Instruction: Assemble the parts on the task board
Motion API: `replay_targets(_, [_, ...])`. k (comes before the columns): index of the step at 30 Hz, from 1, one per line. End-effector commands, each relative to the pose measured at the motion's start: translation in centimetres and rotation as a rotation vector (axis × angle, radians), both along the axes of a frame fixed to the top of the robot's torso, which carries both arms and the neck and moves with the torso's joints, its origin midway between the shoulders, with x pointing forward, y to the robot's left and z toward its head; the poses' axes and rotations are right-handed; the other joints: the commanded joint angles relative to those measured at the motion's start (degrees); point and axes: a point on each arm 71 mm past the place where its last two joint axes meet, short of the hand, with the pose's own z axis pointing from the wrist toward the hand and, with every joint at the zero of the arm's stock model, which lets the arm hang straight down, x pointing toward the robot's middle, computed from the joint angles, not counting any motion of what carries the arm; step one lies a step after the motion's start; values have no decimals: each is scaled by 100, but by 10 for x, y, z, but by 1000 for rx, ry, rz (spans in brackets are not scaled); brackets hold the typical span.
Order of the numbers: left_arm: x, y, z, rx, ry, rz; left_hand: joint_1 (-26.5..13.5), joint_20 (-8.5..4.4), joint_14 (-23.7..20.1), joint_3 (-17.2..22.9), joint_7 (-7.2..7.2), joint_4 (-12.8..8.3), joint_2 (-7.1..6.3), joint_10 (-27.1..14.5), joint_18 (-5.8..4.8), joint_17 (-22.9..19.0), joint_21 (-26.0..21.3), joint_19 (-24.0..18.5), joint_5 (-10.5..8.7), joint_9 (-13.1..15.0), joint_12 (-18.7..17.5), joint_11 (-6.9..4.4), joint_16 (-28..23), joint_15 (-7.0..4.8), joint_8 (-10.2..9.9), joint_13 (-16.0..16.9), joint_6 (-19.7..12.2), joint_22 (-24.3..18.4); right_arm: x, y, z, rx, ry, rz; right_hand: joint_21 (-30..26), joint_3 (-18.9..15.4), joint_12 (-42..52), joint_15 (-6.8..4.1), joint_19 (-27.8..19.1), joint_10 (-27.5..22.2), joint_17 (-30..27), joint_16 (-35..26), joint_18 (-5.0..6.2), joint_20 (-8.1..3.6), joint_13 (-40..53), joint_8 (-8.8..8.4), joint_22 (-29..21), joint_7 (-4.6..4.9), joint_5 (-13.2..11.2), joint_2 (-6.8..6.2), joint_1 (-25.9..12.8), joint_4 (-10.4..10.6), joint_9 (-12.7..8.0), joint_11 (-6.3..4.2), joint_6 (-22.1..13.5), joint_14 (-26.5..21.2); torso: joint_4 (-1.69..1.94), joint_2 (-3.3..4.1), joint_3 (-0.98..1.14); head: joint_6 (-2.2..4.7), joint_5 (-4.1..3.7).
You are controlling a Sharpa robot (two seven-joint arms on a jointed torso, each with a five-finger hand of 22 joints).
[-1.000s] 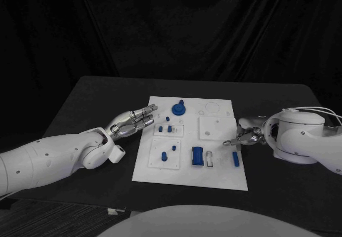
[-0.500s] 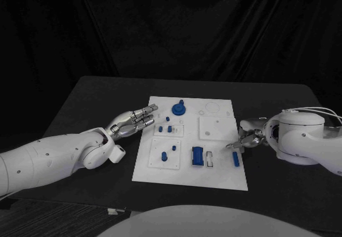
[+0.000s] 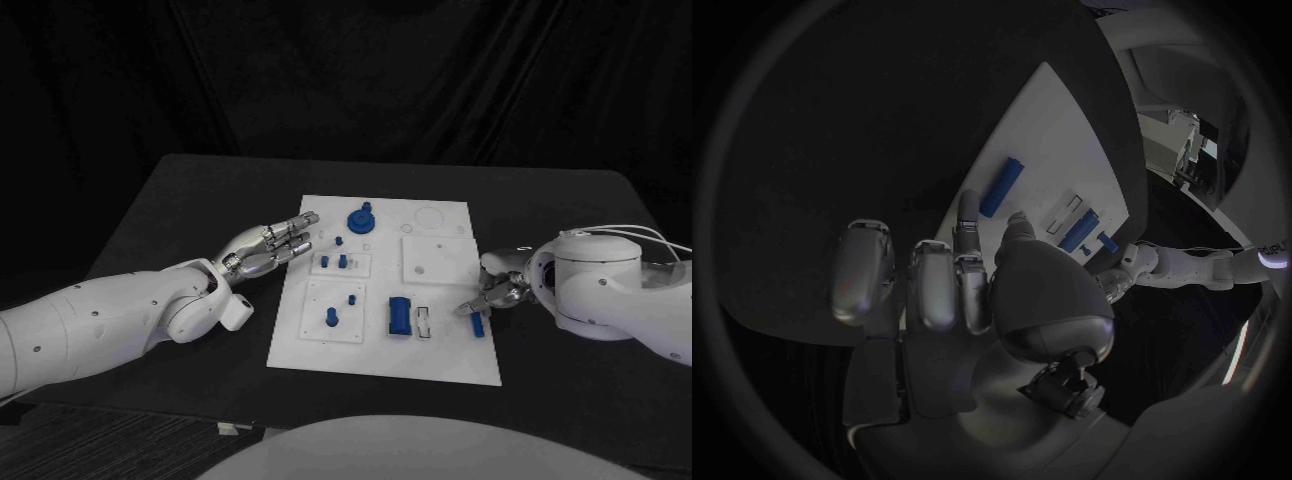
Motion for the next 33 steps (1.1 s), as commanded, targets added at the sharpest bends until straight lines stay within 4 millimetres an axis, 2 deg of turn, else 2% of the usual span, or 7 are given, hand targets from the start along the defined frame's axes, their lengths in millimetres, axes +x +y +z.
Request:
replay_targets(1, [-1,-2,6,-69,-71,-23,51,-7,27,57,-1,41,11,-23,-188,-41,-53,-5,76,84,63,51,-55,91,74,10,11,-19,0,0,-2,-23,-5,-5,-126,51,95,39,29,566,-65,-102,179,73,1584,-135,920,3,335,-37,263,-121,-99,48,-70,279,2,0,0,-1,-4])
replay_targets(6, [-1,-3,6,-70,-70,-24,59,-7,27,60,1,37,9,-21,-187,-41,-53,-5,88,83,67,60,-55,89,72,10,6,-19,0,2,-4,-20,-3,-5,-271,102,95,61,-2,566,-78,-117,202,91,1584,-244,886,38,799,-32,562,-314,-202,75,-169,274,-1,-1,1,-1,4])
replay_targets(13, [-2,-2,6,-69,-68,-24,63,-7,27,62,4,34,9,-19,-186,-41,-53,-5,94,84,72,66,-55,88,73,11,14,-19,-1,4,-8,-19,4,-2,-439,225,95,101,-46,566,-151,-180,226,128,1584,-375,847,87,1020,-4,998,-610,-326,123,-338,241,-4,0,1,-1,22])
replay_targets(17, [-2,-2,6,-69,-68,-24,73,-8,27,67,4,31,7,-17,-183,-41,-53,-5,98,83,73,100,-55,84,72,11,16,-19,-2,6,-9,-5,9,-6,-508,405,95,113,-65,566,-178,-204,236,140,1584,-413,834,99,898,30,1287,-817,-385,135,-401,223,1,0,1,-1,16])
replay_targets(23, [-2,-2,6,-70,-67,-25,74,-8,27,67,4,31,7,-16,-183,-41,-53,-5,99,83,74,102,-55,83,72,11,16,-19,-5,10,-8,62,18,-35,-554,800,95,130,-81,566,-28,-104,240,155,1584,-432,836,129,1219,3,1738,-1241,-484,158,-487,243,1,-2,1,-1,21])
replay_targets(26, [-2,-3,6,-70,-66,-26,77,-8,27,69,5,30,7,-15,-182,-41,-53,-5,101,83,77,113,-55,82,71,12,14,-19,-6,12,-8,102,31,-61,-551,1121,95,152,-79,566,24,-67,235,167,1584,-435,849,169,974,-38,1815,-1437,-556,188,-525,248,1,-1,0,-1,9])
replay_targets(33, [-2,-2,5,-69,-64,-25,83,-8,27,73,5,29,8,-12,-180,-41,-53,-5,105,82,82,131,-55,81,70,13,12,-19,-6,11,-10,221,79,-161,-561,2669,95,185,-66,566,159,22,236,211,1584,-313,875,205,852,-435,1150,-2053,-753,215,-465,272,-4,1,0,-1,31])
